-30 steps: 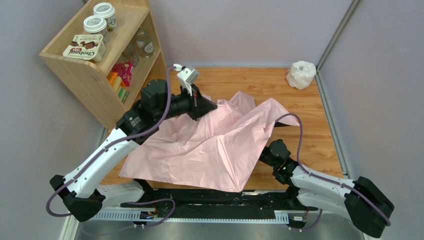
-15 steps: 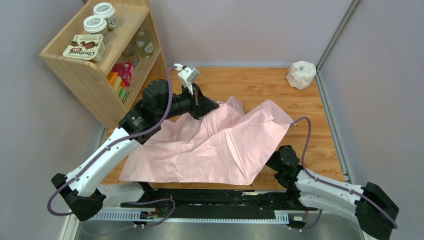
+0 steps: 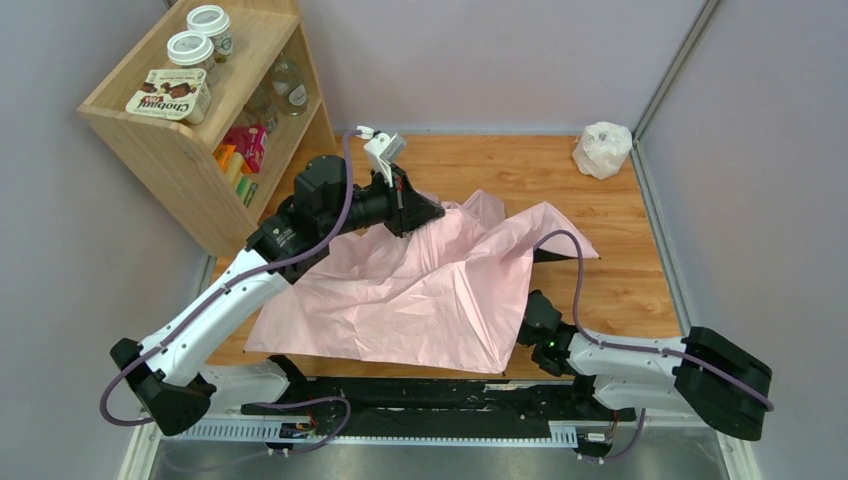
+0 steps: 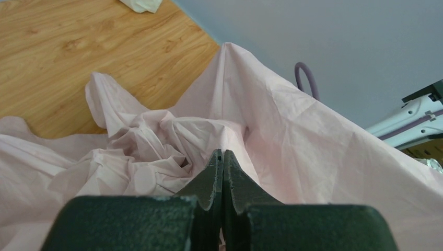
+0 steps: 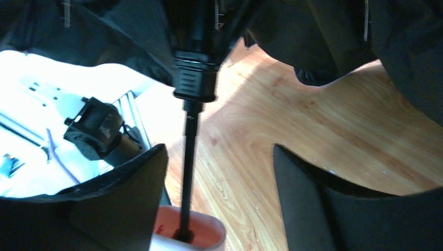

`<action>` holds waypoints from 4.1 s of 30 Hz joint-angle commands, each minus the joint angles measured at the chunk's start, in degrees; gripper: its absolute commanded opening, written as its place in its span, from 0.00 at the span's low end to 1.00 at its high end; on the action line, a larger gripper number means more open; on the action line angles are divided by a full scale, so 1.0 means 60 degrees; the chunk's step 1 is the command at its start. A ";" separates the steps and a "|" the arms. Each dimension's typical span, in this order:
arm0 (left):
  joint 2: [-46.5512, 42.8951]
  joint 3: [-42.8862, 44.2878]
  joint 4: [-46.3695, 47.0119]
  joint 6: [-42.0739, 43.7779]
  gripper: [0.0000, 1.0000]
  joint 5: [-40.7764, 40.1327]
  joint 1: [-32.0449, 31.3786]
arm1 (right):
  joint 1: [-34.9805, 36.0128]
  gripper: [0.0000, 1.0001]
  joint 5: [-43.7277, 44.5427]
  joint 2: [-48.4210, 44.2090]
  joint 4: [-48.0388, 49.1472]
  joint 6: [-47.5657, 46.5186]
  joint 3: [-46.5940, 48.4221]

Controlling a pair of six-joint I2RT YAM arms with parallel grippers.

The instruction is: Put away the umbrella

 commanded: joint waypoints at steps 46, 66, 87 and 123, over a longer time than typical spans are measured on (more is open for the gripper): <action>-0.0216 0.0617 -0.0227 0.0337 0.37 0.0556 -0.1277 | -0.1439 0.00 0.2109 0.0392 -0.0304 -0.2590 0.2173; 0.1780 0.1070 0.2370 -0.0441 0.39 0.2109 -0.0632 | -0.0941 0.00 -0.1735 -0.0403 0.1395 -0.1036 0.0942; -0.2852 -0.0919 -0.1034 -0.1010 0.71 -0.1251 -0.0632 | -0.1615 0.00 -0.1617 -0.0901 -0.0304 -0.1958 0.1292; -0.1079 -0.1582 0.1797 -0.0367 0.74 0.0277 -0.0134 | -0.1630 0.00 -0.5527 -0.1824 -0.1269 -0.1972 0.1863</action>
